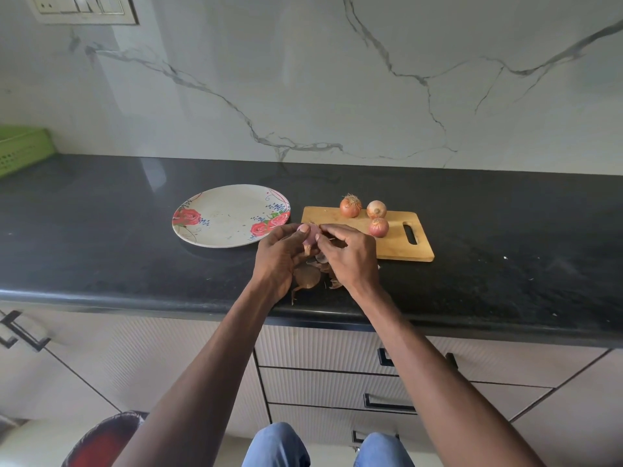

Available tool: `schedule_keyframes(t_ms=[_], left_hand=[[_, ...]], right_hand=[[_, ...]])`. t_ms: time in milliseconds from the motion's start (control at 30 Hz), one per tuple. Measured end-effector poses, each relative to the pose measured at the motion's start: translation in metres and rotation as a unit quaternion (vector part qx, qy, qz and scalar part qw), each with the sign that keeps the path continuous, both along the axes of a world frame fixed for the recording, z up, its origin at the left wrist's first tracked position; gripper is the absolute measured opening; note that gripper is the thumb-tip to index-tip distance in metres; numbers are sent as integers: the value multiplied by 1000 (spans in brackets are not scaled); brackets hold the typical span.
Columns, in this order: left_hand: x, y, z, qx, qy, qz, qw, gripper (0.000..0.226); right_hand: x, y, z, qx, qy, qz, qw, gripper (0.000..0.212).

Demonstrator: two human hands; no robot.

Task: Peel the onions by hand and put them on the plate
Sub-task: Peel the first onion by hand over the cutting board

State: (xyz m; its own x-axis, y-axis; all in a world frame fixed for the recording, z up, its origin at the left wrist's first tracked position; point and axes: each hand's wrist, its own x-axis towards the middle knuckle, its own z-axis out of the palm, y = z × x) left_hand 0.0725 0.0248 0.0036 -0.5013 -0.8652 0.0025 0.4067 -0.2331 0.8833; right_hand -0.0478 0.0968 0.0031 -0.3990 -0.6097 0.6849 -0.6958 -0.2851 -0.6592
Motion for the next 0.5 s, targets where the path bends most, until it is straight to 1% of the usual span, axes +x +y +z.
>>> schedule_keyframes(t_ms=[167,233,300,400,500], left_hand=[[0,1,0,1,-7,0,1000,23],[0,3,1,2,-10,0,1000,25],[0,4,1,4,-14,0,1000,24],[0,5,2,9,-20,-6,1000,17],[0,6,4,11,-17,-18,1000,12]], right_hand=[[-2,-2,-4,2,3,-3,1000,22],[-2,-3,-6,2,33,-19,999,17],[0,-4,-8,4,79,-54,995,18],[2,-3,-8,0,139,-102,985,21],[3,-3,-8,-2,166,-115,979,18]])
